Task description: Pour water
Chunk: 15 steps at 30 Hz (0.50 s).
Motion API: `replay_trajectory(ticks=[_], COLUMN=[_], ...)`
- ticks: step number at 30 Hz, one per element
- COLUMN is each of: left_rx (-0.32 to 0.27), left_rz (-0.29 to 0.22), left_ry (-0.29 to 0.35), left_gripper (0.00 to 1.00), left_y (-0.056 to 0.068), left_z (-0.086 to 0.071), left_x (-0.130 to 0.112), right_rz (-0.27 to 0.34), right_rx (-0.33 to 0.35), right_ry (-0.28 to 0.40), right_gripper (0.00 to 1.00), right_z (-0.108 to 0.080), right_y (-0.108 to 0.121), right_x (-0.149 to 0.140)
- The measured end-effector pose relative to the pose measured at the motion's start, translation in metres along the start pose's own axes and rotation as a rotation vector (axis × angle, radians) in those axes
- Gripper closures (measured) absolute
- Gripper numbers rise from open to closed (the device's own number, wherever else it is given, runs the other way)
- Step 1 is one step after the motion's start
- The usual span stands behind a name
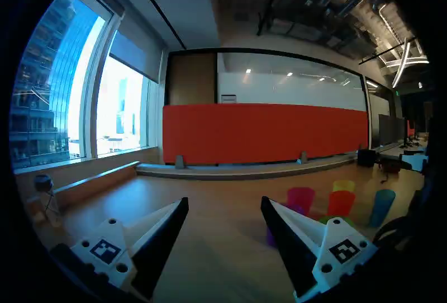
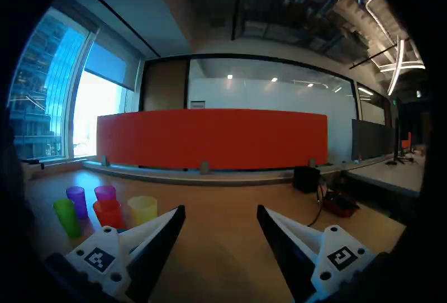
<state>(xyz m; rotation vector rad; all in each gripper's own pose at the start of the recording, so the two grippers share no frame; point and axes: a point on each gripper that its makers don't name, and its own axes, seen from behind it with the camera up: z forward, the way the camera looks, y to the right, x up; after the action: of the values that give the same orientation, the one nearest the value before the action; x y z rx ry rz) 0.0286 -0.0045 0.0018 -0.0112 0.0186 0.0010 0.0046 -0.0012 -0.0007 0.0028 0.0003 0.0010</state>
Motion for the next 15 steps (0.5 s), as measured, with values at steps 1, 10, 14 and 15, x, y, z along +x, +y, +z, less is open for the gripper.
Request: replay_trajectory(ticks=[1,10,14,15], left_rx=[-0.005,-0.037,-0.048,-0.052], left_rz=[0.001,-0.008,-0.013,-0.011], left_ry=[0.003,0.009,0.009,0.009], left_gripper=[0.04,0.04,0.04,0.04], left_y=[0.000,-0.001,-0.004,-0.004], left_z=[0.001,0.011,0.016,0.018], left_x=[0.007,0.073,0.100,0.107], right_rz=[0.001,-0.015,-0.029,-0.032], right_rx=[0.003,0.057,0.079,0.084], right_ry=[0.000,0.010,0.007,0.007], right_gripper=[0.01,0.01,0.01,0.01], right_z=[-0.001,0.003,0.007,0.008], right_y=[-0.001,-0.013,-0.018,-0.019], right_x=[0.005,0.075,0.104,0.111])
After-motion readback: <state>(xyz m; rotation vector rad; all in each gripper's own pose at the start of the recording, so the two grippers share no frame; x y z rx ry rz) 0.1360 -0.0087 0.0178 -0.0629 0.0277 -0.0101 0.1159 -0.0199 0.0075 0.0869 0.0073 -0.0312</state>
